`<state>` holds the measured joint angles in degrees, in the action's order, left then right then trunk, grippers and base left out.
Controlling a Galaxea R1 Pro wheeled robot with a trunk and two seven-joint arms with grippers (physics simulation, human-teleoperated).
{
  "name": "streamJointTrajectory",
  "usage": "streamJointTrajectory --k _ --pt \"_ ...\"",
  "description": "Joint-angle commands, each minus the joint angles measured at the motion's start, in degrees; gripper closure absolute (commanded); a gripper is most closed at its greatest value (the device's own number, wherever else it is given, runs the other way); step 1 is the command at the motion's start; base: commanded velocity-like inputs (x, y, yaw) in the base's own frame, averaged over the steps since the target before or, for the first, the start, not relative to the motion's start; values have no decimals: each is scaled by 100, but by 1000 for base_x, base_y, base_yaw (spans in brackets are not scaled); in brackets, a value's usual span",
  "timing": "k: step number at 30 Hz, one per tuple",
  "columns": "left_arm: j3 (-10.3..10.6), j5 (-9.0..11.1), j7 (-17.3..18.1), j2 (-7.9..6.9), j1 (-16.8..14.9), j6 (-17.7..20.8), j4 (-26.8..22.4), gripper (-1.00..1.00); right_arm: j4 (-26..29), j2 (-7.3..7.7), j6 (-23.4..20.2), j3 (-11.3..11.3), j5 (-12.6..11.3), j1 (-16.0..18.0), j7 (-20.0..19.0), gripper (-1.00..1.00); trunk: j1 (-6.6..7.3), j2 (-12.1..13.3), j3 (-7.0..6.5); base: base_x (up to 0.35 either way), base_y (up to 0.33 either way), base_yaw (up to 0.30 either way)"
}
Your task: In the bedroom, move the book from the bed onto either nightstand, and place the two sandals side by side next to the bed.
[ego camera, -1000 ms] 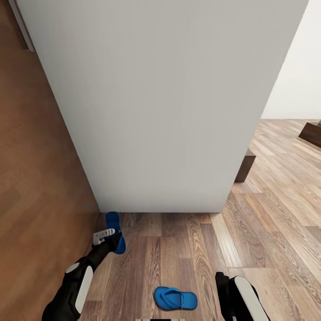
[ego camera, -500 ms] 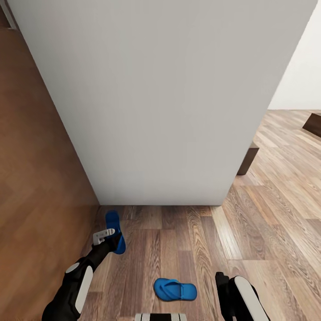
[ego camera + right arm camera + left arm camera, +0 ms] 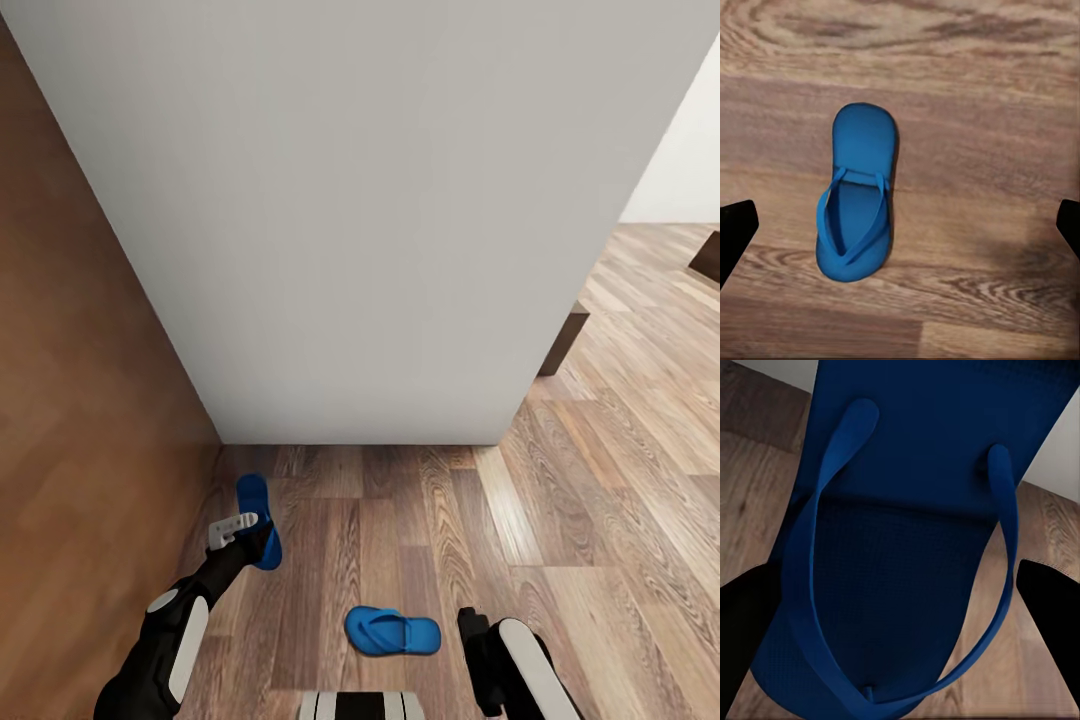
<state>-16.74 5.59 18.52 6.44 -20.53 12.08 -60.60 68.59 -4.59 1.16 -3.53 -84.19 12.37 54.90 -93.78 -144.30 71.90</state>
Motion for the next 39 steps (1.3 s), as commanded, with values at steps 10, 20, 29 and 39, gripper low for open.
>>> streamJointTrajectory --k 10,20,29,39 --pt "-23 65 38 7 -4 57 -5 100 12 0 -5 -104 -19 2 -39 -100 -24 -16 227 0 0 0" --pt "-23 65 38 7 -4 57 -4 100 608 1 -45 -119 -27 2 -807 -100 -50 -29 448 0 0 0" --pt "-23 65 38 7 -4 57 -5 100 845 8 -42 -122 -59 2 -849 -100 -73 -41 648 0 0 0" --pt "-23 214 389 -12 -4 107 -112 100 815 -7 -37 -122 -55 2 -858 -100 -99 -54 869 0 0 0"
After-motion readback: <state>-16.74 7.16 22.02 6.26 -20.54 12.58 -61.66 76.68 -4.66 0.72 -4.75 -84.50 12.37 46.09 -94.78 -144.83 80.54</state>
